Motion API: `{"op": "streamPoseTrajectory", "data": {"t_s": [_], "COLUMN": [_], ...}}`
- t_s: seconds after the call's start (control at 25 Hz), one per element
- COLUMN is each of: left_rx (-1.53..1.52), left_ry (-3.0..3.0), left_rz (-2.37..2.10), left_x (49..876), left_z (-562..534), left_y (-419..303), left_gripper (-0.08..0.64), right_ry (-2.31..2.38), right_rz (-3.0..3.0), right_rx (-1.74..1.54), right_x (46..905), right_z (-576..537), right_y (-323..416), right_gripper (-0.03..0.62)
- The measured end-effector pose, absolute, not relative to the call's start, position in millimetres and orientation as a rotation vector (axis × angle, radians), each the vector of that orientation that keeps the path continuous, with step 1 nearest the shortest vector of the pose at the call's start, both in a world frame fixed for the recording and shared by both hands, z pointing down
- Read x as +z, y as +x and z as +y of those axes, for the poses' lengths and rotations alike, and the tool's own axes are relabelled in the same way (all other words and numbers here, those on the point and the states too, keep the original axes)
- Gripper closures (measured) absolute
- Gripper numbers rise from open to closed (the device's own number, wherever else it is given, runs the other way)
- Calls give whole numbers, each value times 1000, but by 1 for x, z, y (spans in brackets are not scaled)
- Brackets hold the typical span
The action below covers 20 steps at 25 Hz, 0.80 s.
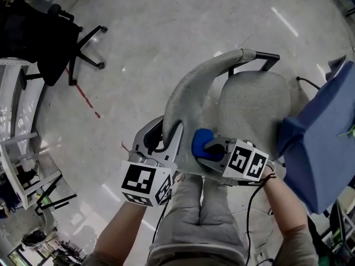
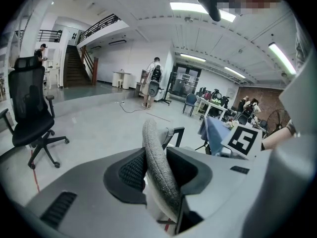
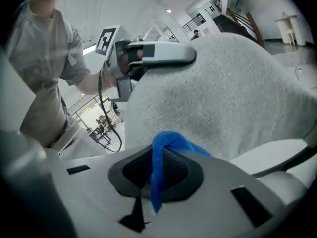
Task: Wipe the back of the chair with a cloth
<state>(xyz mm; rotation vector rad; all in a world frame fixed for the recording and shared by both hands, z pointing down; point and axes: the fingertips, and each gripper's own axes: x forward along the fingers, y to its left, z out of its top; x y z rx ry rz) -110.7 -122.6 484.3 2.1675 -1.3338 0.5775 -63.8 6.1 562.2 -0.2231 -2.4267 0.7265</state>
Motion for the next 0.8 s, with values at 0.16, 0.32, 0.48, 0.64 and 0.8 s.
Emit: {"op": "streamPoseTrajectory", "data": {"t_s": [0.16, 0.32, 0.48, 0.64, 0.8], "left_rx": [567, 562, 566, 572, 569], "left_ry": [2162, 2170, 2166, 2166, 2163], "left_rz": [-1349, -1340, -1339, -1335, -1337], "left_x": [485, 484, 484, 485, 485], "left_z": [-123, -122, -122, -122, -122], "left_y": [-111, -111, -112, -112, -112], "left_gripper": [425, 423, 423, 423, 425], "right_ry": [-109, 108, 542, 971, 1000], "right_rz": [-2501, -2534, -2569, -2546, -2581], "right_rx": [530, 469, 513, 595, 625], "right_x": [552, 546, 542, 537, 534], "right_z": [-58, -120, -197, -252, -252], "right_y": [-88, -86, -57, -16, -22], "right_gripper": [538, 538, 538, 538, 538]}}
